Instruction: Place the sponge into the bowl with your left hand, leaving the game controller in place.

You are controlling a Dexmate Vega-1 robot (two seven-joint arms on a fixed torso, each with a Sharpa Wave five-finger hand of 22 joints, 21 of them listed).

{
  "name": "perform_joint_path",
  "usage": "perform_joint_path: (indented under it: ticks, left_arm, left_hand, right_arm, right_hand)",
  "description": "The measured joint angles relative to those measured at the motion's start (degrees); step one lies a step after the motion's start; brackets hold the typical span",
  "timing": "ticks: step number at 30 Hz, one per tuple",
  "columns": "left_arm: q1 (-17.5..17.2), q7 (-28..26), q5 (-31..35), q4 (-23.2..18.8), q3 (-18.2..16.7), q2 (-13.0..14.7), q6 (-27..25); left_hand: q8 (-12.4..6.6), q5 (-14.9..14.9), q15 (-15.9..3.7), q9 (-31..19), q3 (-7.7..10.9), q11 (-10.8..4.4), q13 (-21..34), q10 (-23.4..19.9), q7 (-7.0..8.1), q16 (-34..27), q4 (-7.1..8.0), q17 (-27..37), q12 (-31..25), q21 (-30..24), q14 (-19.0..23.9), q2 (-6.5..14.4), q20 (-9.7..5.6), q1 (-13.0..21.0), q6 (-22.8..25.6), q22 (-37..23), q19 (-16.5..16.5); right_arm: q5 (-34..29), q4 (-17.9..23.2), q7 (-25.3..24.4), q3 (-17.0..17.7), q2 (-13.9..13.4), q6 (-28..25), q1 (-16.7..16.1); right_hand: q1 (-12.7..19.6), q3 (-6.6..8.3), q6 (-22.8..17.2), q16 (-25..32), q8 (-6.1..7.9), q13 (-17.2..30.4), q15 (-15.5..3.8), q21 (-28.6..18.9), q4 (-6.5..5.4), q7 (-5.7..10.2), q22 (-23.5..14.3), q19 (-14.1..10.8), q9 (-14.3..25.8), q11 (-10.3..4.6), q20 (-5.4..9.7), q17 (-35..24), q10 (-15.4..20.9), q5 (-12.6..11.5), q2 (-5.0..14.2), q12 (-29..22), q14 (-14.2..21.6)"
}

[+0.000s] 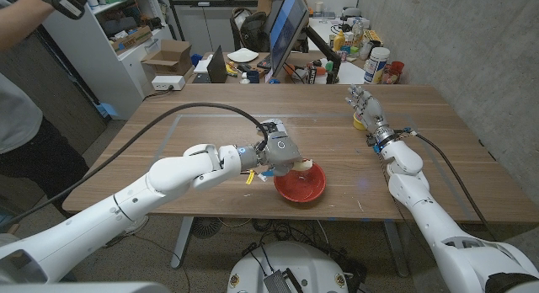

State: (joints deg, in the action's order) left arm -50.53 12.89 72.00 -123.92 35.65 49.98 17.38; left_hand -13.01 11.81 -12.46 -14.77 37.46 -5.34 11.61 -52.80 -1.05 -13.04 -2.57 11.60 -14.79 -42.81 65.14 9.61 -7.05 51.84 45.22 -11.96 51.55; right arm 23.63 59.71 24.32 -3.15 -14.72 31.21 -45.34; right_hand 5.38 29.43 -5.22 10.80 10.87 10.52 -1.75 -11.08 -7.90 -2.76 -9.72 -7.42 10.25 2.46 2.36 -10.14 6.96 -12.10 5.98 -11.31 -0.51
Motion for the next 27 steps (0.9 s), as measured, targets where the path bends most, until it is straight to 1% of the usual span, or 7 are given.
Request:
perform_joint_path:
  ticks: [6, 10, 11, 15, 20, 27]
  left_arm:
    - [1.14, -2.01, 4.76, 0.55, 2.13, 0.09, 1.12]
    - [1.25, -3.08, 6.95, 0.59, 2.35, 0.11, 1.64]
    - [2.13, -3.68, 8.18, 0.79, 4.01, 0.38, 1.96]
    - [2.73, -4.78, 10.32, 0.87, 5.09, 0.60, 2.35]
    - [3.77, -6.79, 14.88, 0.93, 7.09, 1.22, 2.77]
    - [4.44, -8.78, 18.22, 0.97, 8.64, 1.91, 2.71]
  left_hand:
    - [0.05, 0.00, 0.00, 0.02, 0.00, -0.03, -0.01, -0.03, 0.01, 0.00, 0.00, 0.00, 0.00, -0.22, 0.00, 0.03, 0.32, -0.03, 0.01, 0.00, -0.32]
    - [-0.08, 0.00, 0.00, 0.03, 0.00, -0.09, -0.01, -0.09, 0.01, 0.00, 0.00, 0.00, 0.01, -0.22, 0.00, 0.09, 0.32, -0.09, 0.01, 0.00, -0.32]
    - [-0.18, 0.00, 0.00, 0.03, 0.00, -0.09, -0.01, -0.09, 0.01, 0.00, 0.00, 0.00, 0.01, -0.22, 0.00, 0.09, 0.32, -0.09, 0.01, 0.00, -0.32]
    - [-0.18, -0.01, 0.01, 0.02, 0.00, -0.09, -0.01, -0.09, 0.01, 0.00, 0.00, 0.00, 0.05, -0.42, 0.01, 0.10, 0.32, -0.10, 0.01, 0.00, -0.32]
    - [-0.18, -0.02, 0.01, -0.02, 0.00, -0.09, -0.01, -0.09, 0.01, 0.00, 0.00, 0.00, 0.05, -0.43, 0.01, 0.15, 0.32, -0.15, 0.01, 0.00, -0.31]
    - [-0.17, -0.05, 0.01, -0.02, 0.00, -0.09, -0.02, -0.09, 0.01, 0.00, -0.01, 0.00, 0.06, -0.65, 0.01, 0.15, 0.32, -0.15, 0.02, -0.01, -0.31]
  right_arm:
    - [0.10, -0.88, 0.60, 0.41, 0.13, 0.25, 0.32]
    - [0.10, -1.57, 0.77, 0.74, 0.24, 0.33, 0.56]
    - [0.14, -1.86, 1.19, 0.84, 0.30, 0.52, 0.66]
    - [0.18, -2.44, 1.49, 1.08, 0.43, 0.66, 0.91]
    - [0.19, -3.57, 2.10, 1.44, 0.68, 0.92, 1.45]
    - [0.02, -4.85, 2.77, 1.85, 1.00, 1.12, 2.12]
  right_hand:
    - [0.00, 0.00, 0.00, 0.00, 0.00, 0.00, -0.32, 0.00, 0.00, 0.00, 0.00, 0.00, 0.00, 0.00, 0.00, 0.00, 0.00, 0.00, 0.00, 0.00, 0.32]
    - [0.00, 0.00, 0.00, 0.00, 0.00, 0.00, -0.32, 0.00, 0.00, 0.00, 0.00, 0.00, 0.00, 0.00, 0.00, 0.00, 0.00, 0.00, 0.00, 0.00, 0.32]
    - [0.00, 0.00, 0.00, 0.00, 0.00, 0.00, -0.32, 0.00, 0.00, 0.00, 0.00, 0.00, 0.00, 0.00, 0.00, 0.00, 0.00, 0.00, 0.00, 0.00, 0.32]
    - [0.00, 0.00, 0.00, 0.00, 0.00, 0.00, -0.32, 0.00, 0.00, 0.00, 0.00, 0.00, 0.00, 0.00, 0.00, 0.00, 0.00, 0.00, 0.00, 0.00, 0.32]
    - [0.00, 0.00, 0.00, 0.00, 0.00, 0.00, -0.32, 0.00, 0.00, 0.00, 0.00, 0.00, 0.00, 0.00, 0.00, -0.01, 0.00, 0.00, 0.00, 0.00, 0.32]
    - [0.00, 0.00, 0.00, 0.00, 0.00, 0.00, -0.31, 0.00, 0.00, 0.00, 0.00, 0.00, 0.00, 0.00, 0.00, -0.01, 0.00, 0.00, 0.00, 0.00, 0.31]
